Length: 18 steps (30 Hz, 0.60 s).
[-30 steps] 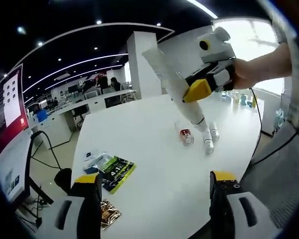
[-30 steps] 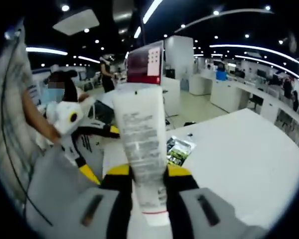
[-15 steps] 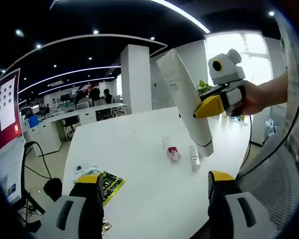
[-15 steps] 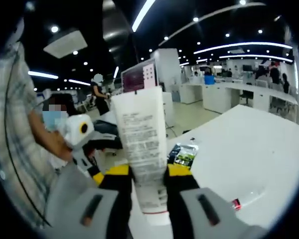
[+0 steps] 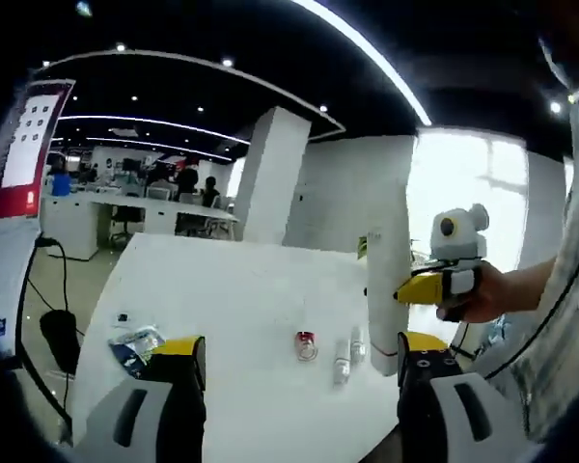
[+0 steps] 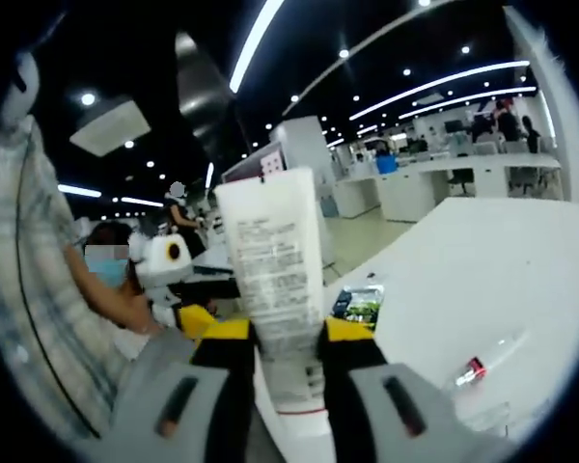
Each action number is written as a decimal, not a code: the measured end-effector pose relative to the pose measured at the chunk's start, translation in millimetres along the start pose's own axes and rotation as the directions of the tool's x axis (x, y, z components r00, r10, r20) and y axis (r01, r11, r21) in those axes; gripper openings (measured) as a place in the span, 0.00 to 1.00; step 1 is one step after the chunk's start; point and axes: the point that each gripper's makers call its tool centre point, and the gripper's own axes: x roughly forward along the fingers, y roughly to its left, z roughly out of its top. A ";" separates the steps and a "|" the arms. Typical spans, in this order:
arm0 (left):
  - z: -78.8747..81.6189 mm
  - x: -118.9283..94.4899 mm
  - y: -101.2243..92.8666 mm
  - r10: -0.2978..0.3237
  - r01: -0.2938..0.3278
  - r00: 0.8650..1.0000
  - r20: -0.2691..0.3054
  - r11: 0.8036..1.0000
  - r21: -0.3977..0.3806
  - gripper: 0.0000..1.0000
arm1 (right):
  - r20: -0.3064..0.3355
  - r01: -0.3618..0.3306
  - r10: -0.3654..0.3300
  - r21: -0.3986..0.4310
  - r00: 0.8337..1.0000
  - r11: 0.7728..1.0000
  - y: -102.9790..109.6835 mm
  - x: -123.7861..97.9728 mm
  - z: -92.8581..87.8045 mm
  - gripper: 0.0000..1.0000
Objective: Arrange the skincare products in the storage area until every visible bottle or jar stands upright without overlapping.
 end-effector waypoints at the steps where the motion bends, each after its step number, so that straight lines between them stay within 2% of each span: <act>1: -1.4 0.8 -6.9 -0.029 0.028 0.999 -0.021 0.997 -0.073 0.84 | 0.007 0.000 0.000 0.008 1.000 1.000 0.8 -0.4 -0.1 0.24; 3: 8.4 4.3 -20.5 -0.095 0.098 0.995 0.027 0.988 -0.121 0.84 | 0.011 -0.012 0.012 0.016 1.000 1.000 4.0 -0.3 -0.6 0.24; 4: 11.1 4.7 -23.4 -0.101 0.105 0.994 0.037 0.984 -0.146 0.84 | 0.011 -0.014 0.014 0.014 1.000 1.000 5.3 0.0 -1.2 0.24; 5: 15.3 5.4 -26.5 -0.111 0.117 0.992 0.051 0.983 -0.141 0.84 | 0.009 -0.017 0.017 0.012 1.000 1.000 6.4 0.2 -1.9 0.24; 7: 23.2 7.6 -41.3 -0.170 0.178 0.983 0.064 0.972 -0.155 0.83 | -0.001 -0.036 0.036 0.013 0.999 0.999 10.4 0.3 -3.6 0.24; 8: 29.0 9.3 -51.0 -0.222 0.234 0.971 0.084 0.956 -0.177 0.82 | -0.001 -0.047 0.047 0.018 0.999 0.999 12.6 0.3 -3.7 0.25; 10: 39.6 11.7 -67.6 -0.320 0.342 0.939 0.126 0.909 -0.238 0.78 | 0.007 -0.137 0.137 0.079 0.991 0.987 27.0 -1.1 -3.7 0.25; 11: 42.0 12.5 -74.6 -0.362 0.384 0.923 0.130 0.882 -0.273 0.77 | 0.016 -0.154 0.153 0.079 0.988 0.985 29.0 -1.7 -2.1 0.25; 12: 43.5 13.6 -76.7 -0.373 0.396 0.918 0.134 0.874 -0.283 0.77 | 0.018 -0.166 0.165 0.075 0.986 0.983 31.3 -2.5 -1.6 0.25; 14: 48.2 20.2 -87.3 -0.423 0.442 0.897 0.129 0.854 -0.274 0.77 | 0.008 -0.185 0.185 0.090 0.983 0.979 35.0 -3.9 -1.8 0.25; 16: 48.9 24.9 -91.8 -0.439 0.454 0.891 0.117 0.853 -0.256 0.77 | 0.002 -0.210 0.210 0.087 0.978 0.974 39.4 -4.9 -0.9 0.25; 18: 46.1 29.6 -99.2 -0.469 0.478 0.878 0.095 0.851 -0.219 0.77 | -0.003 -0.238 0.239 0.092 0.971 0.967 44.3 -5.8 -0.2 0.25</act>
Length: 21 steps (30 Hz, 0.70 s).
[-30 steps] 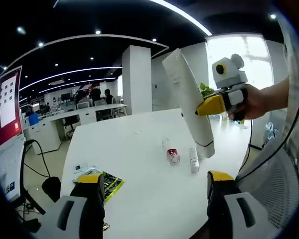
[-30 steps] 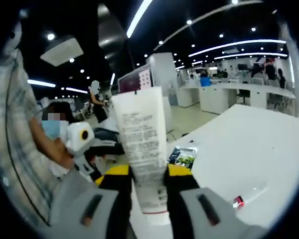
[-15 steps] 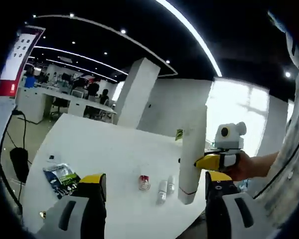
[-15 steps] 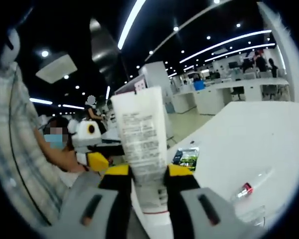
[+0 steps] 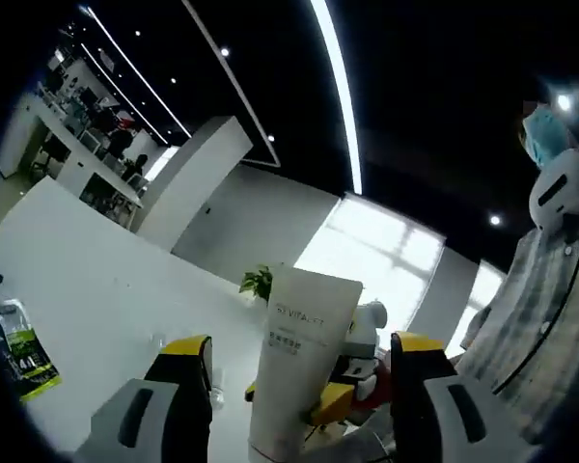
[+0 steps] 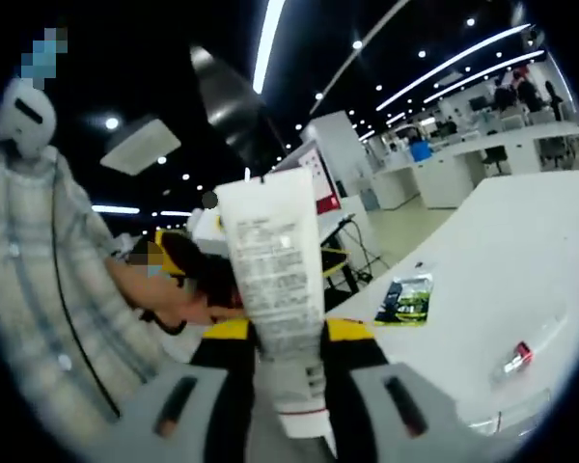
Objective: Arrange the skincare products in the storage area until every visible bottle or jar stands upright without overlapping.
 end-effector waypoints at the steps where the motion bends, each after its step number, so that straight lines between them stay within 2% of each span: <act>1: -0.9 1.3 -0.7 -0.005 0.005 1.000 -0.005 1.000 0.001 0.77 | -0.002 -0.008 0.008 0.001 1.000 1.000 1.6 0.1 0.2 0.25; 3: -6.7 6.8 -7.2 -0.044 0.044 0.998 -0.032 0.999 -0.011 0.77 | -0.009 -0.028 0.028 0.002 1.000 1.000 5.7 0.3 0.4 0.25; 6: -11.7 9.8 -19.1 -0.111 0.108 0.993 -0.044 0.992 -0.061 0.71 | -0.025 -0.086 0.086 0.001 0.996 0.996 15.7 0.9 -1.1 0.25; 9: -16.0 11.3 -20.4 -0.118 0.115 0.992 -0.044 0.992 -0.050 0.66 | -0.025 -0.140 0.140 0.026 0.990 0.990 24.7 2.2 -4.4 0.25; 13: -19.9 8.6 -16.4 -0.141 0.138 0.989 -0.036 0.986 -0.091 0.60 | -0.048 -0.182 0.184 0.054 0.982 0.982 31.0 4.9 -12.1 0.25; 14: -18.5 7.9 -19.3 -0.158 0.154 0.987 -0.021 0.981 -0.117 0.56 | -0.060 -0.192 0.195 0.056 0.979 0.980 32.5 6.0 -13.9 0.25; 15: -19.6 6.1 -26.5 -0.204 0.198 0.979 -0.025 0.967 -0.161 0.51 | -0.067 -0.193 0.198 0.071 0.978 0.979 31.7 7.3 -14.9 0.25; 16: -21.3 5.2 -28.1 -0.212 0.204 0.977 -0.030 0.965 -0.164 0.51 | -0.067 -0.196 0.201 0.071 0.977 0.978 31.2 7.2 -14.6 0.25; 17: -20.9 4.8 -24.4 -0.189 0.186 0.982 -0.018 0.975 -0.119 0.50 | -0.064 -0.208 0.213 0.076 0.975 0.975 32.1 8.3 -13.1 0.25; 19: -19.3 3.6 -22.4 -0.186 0.185 0.983 -0.006 0.979 -0.084 0.48 | -0.059 -0.225 0.230 0.090 0.971 0.970 33.4 8.7 -11.3 0.26; 21: -19.5 2.5 -24.0 -0.189 0.188 0.982 -0.012 0.979 -0.075 0.46 | -0.052 -0.242 0.249 0.116 0.967 0.963 35.3 9.3 -9.1 0.26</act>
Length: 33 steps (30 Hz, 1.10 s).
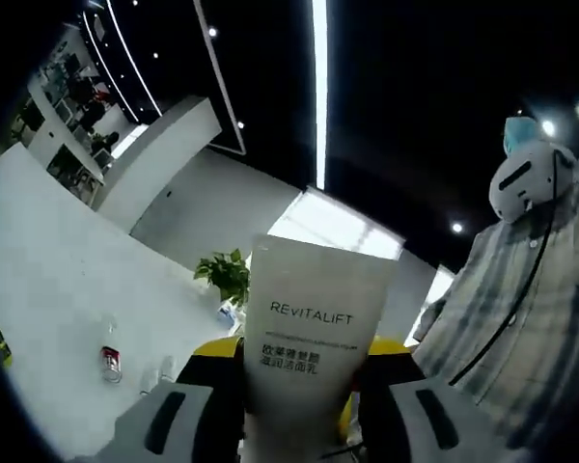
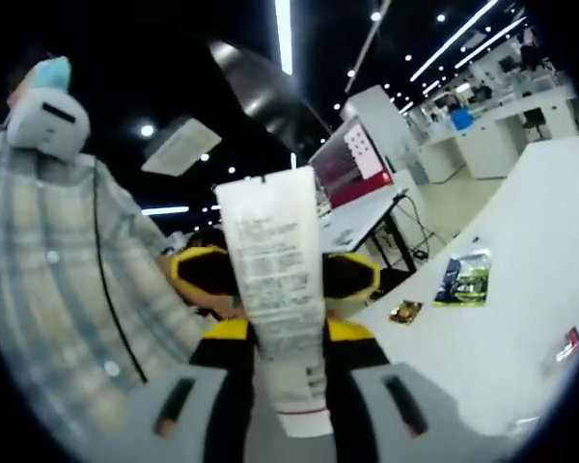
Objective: Arrange the skincare products in the storage area until every visible bottle or jar stands upright without overlapping.
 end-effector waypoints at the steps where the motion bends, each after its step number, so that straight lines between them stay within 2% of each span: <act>1: 0.6 0.0 0.1 0.005 -0.004 1.000 -0.003 0.999 0.033 0.45 | 0.002 -0.004 0.004 0.006 1.000 1.000 0.1 0.6 0.8 0.26; 2: 0.1 -0.5 1.4 0.009 -0.009 1.000 -0.009 0.998 0.062 0.44 | 0.006 -0.006 0.006 0.013 1.000 1.000 0.0 1.2 1.5 0.26; 5: -0.5 -1.3 1.0 -0.008 0.008 1.000 -0.019 1.000 0.009 0.42 | 0.003 -0.019 0.019 0.054 1.000 0.998 1.3 2.9 1.1 0.26; 8: -1.0 0.5 1.0 0.002 -0.002 1.000 -0.010 1.000 0.027 0.42 | 0.005 -0.018 0.018 0.065 1.000 0.998 0.8 1.6 1.2 0.27; 10: 0.1 0.9 2.0 0.009 -0.009 1.000 -0.003 1.000 0.011 0.42 | 0.007 -0.016 0.015 0.080 1.000 0.997 1.0 1.8 1.6 0.27; 13: 5.0 1.7 5.2 0.029 -0.028 0.999 0.042 1.000 -0.006 0.41 | 0.031 -0.004 0.001 0.100 1.000 0.995 -1.4 1.6 4.5 0.27; 16: 4.6 1.2 10.9 0.055 -0.053 0.998 0.044 0.998 -0.044 0.40 | 0.049 0.012 -0.019 0.146 0.999 0.989 -5.3 1.8 3.1 0.28; 19: 5.7 1.9 13.9 0.080 -0.077 0.996 0.050 0.996 -0.048 0.40 | 0.067 0.024 -0.034 0.152 0.997 0.988 -6.1 0.0 4.3 0.28; 26: 13.6 2.2 24.2 0.152 -0.150 0.986 0.061 0.988 -0.031 0.39 | 0.089 0.097 -0.107 0.103 0.990 0.990 -14.0 -2.2 12.7 0.29; 29: 15.0 3.2 30.8 0.202 -0.202 0.978 0.049 0.979 -0.002 0.39 | 0.085 0.133 -0.139 0.078 0.987 0.988 -19.4 -0.9 13.5 0.30; 31: 16.1 2.8 37.9 0.248 -0.249 0.968 0.042 0.968 0.024 0.39 | 0.085 0.195 -0.198 0.038 0.977 0.980 -28.4 -0.9 13.9 0.30; 33: 15.9 4.0 40.6 0.267 -0.268 0.963 0.036 0.963 0.032 0.39 | 0.079 0.220 -0.221 0.019 0.972 0.975 -31.1 0.8 12.5 0.30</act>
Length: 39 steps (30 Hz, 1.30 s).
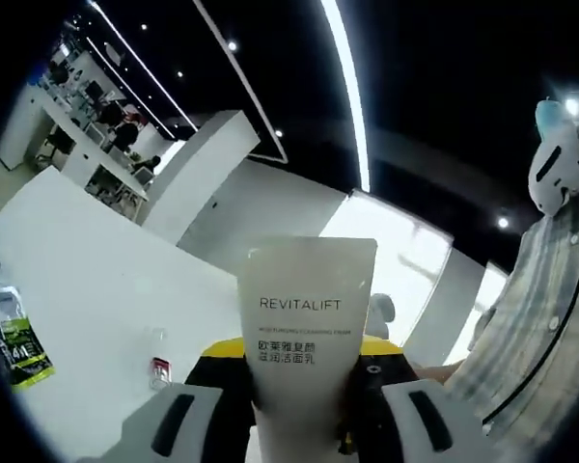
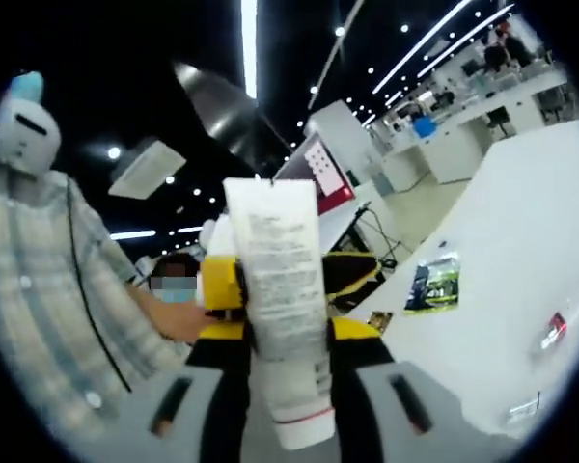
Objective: Arrange the skincare products in the storage area until every visible bottle or jar stands upright without overlapping.
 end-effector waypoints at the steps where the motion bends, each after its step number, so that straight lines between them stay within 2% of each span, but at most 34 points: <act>1: -0.9 1.4 2.1 0.020 -0.020 1.000 -0.008 1.000 0.011 0.39 | -0.004 0.016 -0.016 -0.009 1.000 1.000 -1.6 1.2 -0.6 0.30; 5: -2.1 3.2 8.2 0.082 -0.082 0.996 -0.016 0.996 0.037 0.39 | -0.020 0.086 -0.087 -0.065 0.996 0.994 -8.0 2.9 -2.8 0.29; 7: -1.0 1.0 16.2 0.129 -0.128 0.992 -0.008 0.990 0.049 0.39 | -0.036 0.135 -0.138 -0.077 0.990 0.988 -14.2 1.3 -3.7 0.28; 9: 3.4 -2.5 25.9 0.187 -0.187 0.982 0.019 0.982 0.024 0.39 | -0.065 0.184 -0.194 -0.129 0.979 0.974 -19.4 0.0 -6.3 0.27; 11: 7.1 -5.0 29.4 0.210 -0.210 0.977 0.035 0.977 0.017 0.39 | -0.083 0.206 -0.222 -0.173 0.971 0.963 -21.2 0.5 -8.9 0.26; 14: 10.6 -6.3 30.1 0.223 -0.224 0.974 0.045 0.975 0.012 0.39 | -0.058 0.229 -0.238 -0.138 0.969 0.964 -21.1 3.3 -6.4 0.25; 18: 15.1 -6.4 37.7 0.291 -0.292 0.954 0.067 0.956 0.007 0.38 | -0.042 0.282 -0.291 -0.140 0.956 0.949 -26.5 7.1 -3.7 0.23; 20: 17.9 -9.5 45.2 0.341 -0.340 0.936 0.088 0.940 -0.028 0.38 | -0.039 0.315 -0.324 -0.146 0.945 0.938 -29.9 7.0 -1.8 0.22; 21: 18.1 -11.2 49.8 0.374 -0.370 0.923 0.091 0.927 -0.052 0.38 | -0.036 0.345 -0.356 -0.172 0.934 0.923 -33.5 6.1 -0.6 0.22; 22: 18.3 -11.2 50.2 0.374 -0.371 0.923 0.092 0.927 -0.053 0.38 | -0.031 0.358 -0.370 -0.193 0.928 0.914 -35.5 5.8 0.0 0.22; 25: 19.3 -12.6 53.0 0.395 -0.393 0.913 0.102 0.919 -0.034 0.38 | -0.033 0.379 -0.389 -0.160 0.921 0.911 -35.8 10.3 -2.3 0.22; 28: 20.0 -13.1 50.4 0.406 -0.405 0.906 0.119 0.914 -0.033 0.38 | -0.066 0.399 -0.417 -0.187 0.907 0.898 -39.6 14.2 -7.6 0.24; 29: 25.3 -12.0 44.3 0.397 -0.402 0.904 0.157 0.916 -0.003 0.38 | -0.087 0.392 -0.416 -0.210 0.905 0.896 -39.1 16.9 -12.2 0.22; 30: 25.7 -11.7 42.5 0.397 -0.403 0.903 0.161 0.915 0.005 0.38 | -0.065 0.388 -0.415 -0.248 0.908 0.888 -38.1 16.7 -8.5 0.21; 31: 23.0 -11.6 40.3 0.417 -0.428 0.896 0.152 0.903 0.046 0.38 | -0.079 0.382 -0.414 -0.263 0.907 0.886 -35.0 15.3 -11.8 0.20; 34: 21.2 -13.0 42.0 0.411 -0.421 0.899 0.149 0.906 0.044 0.39 | -0.080 0.379 -0.413 -0.274 0.907 0.884 -35.3 11.5 -12.5 0.18; 35: 19.3 -12.2 41.1 0.402 -0.411 0.905 0.141 0.910 0.044 0.40 | -0.085 0.380 -0.421 -0.298 0.903 0.875 -37.1 8.5 -12.4 0.18; 36: 17.7 -9.5 38.6 0.378 -0.386 0.917 0.131 0.921 0.048 0.40 | -0.087 0.382 -0.425 -0.306 0.901 0.872 -37.7 6.4 -12.3 0.17; 37: 18.1 -9.9 38.4 0.378 -0.387 0.916 0.131 0.921 0.052 0.41 | -0.085 0.377 -0.420 -0.309 0.903 0.873 -36.7 4.5 -11.2 0.16; 39: 20.6 -5.2 31.2 0.328 -0.340 0.935 0.138 0.937 0.077 0.41 | -0.074 0.362 -0.402 -0.313 0.913 0.878 -35.3 -0.1 -6.0 0.15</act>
